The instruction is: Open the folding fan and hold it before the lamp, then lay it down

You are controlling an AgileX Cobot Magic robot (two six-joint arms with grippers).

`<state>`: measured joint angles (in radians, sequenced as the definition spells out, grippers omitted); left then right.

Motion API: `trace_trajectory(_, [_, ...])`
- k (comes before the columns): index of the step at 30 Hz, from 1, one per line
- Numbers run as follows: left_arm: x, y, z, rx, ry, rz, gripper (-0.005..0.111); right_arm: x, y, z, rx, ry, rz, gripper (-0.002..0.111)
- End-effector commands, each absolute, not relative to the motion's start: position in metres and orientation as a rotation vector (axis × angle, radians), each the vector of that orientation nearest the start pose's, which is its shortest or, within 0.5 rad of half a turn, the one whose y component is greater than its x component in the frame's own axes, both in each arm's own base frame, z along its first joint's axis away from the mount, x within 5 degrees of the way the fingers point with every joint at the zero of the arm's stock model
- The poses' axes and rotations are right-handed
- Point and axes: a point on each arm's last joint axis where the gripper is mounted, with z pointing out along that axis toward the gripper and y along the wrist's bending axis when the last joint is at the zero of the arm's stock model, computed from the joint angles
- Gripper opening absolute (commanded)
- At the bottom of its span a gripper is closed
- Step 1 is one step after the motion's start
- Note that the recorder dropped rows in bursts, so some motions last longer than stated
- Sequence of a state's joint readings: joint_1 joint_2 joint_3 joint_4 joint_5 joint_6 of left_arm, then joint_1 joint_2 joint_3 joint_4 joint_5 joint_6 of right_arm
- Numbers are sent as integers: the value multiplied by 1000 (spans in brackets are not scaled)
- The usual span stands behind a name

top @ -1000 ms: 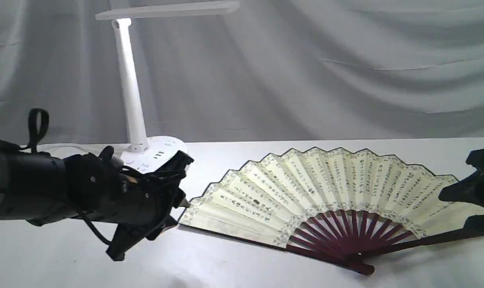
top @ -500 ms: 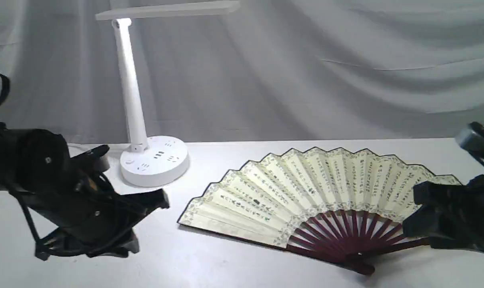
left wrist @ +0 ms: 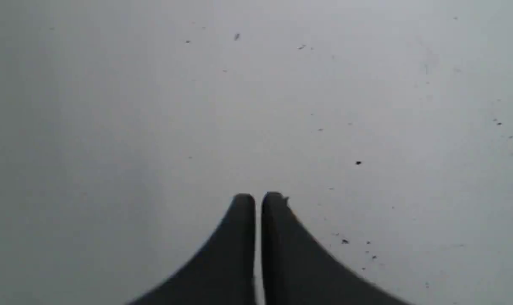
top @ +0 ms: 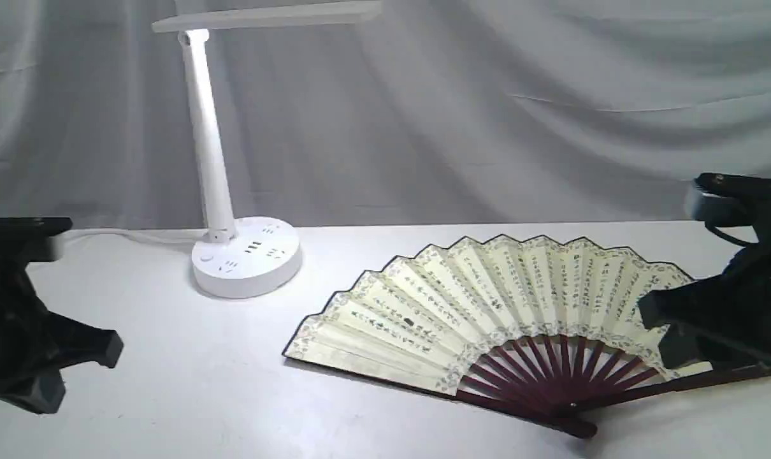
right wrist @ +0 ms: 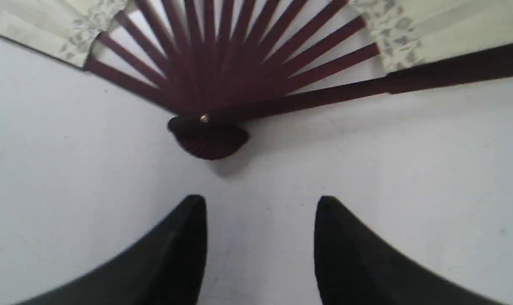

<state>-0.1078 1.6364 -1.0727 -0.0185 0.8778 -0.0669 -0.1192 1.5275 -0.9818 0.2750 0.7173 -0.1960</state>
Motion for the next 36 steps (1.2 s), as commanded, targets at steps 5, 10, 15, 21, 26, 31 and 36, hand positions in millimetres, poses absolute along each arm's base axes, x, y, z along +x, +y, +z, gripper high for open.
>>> trace_trajectory(5, [302,-14,237,-36,2876,-23,0,294,-30,236,44,2733,15,41])
trace_trajectory(10, [297,-11,238,-7,2911,32,0,289,-39,234,160,2780,-100,30])
trace_trajectory(15, [296,-9,238,7,2919,58,0,284,-53,234,290,2792,-138,4])
trace_trajectory(21, [296,-9,238,7,2919,58,0,276,-77,232,439,2801,-122,0])
trace_trajectory(26, [296,-9,238,7,2919,58,0,277,-74,232,361,2816,-113,0])
trace_trajectory(31, [296,-9,240,3,2913,57,0,277,-72,232,332,2826,-114,0])
trace_trajectory(36, [294,-9,245,2,2888,54,0,278,-63,235,231,2820,-102,0])
